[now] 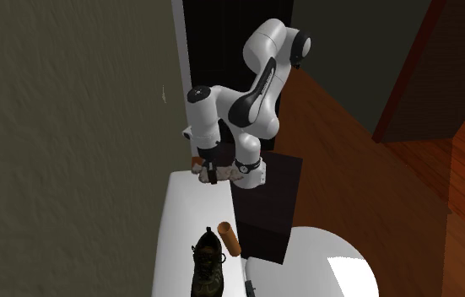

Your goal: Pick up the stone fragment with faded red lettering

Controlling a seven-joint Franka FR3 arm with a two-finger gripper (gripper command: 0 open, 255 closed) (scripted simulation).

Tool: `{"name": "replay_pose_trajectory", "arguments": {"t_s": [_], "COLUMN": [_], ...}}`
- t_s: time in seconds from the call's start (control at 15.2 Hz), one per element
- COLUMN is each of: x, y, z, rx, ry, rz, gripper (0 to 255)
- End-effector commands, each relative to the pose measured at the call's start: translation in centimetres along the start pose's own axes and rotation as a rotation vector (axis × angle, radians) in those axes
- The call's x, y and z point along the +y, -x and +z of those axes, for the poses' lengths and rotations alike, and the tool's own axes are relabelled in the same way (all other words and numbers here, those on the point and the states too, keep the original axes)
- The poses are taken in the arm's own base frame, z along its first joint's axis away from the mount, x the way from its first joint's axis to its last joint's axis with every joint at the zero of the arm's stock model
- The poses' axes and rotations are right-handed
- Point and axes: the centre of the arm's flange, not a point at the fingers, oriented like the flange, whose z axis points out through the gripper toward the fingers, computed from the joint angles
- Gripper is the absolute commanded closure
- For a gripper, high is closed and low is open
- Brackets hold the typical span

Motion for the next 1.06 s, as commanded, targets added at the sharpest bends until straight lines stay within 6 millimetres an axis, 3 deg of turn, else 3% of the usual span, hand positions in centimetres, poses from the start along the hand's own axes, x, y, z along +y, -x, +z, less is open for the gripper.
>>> {"name": "replay_pose_trajectory", "arguments": {"t_s": [0.0, 0.86, 0.99], "x": [0.1, 0.6, 0.6], "y": [0.1, 0.6, 0.6], "z": [-0.8, -7.6, -7.7], "rx": [-0.001, -0.001, -0.001], "ry": [0.001, 0.001, 0.001], "rz": [0.0, 0.0, 0.0], "gripper": [255, 255, 255]}}
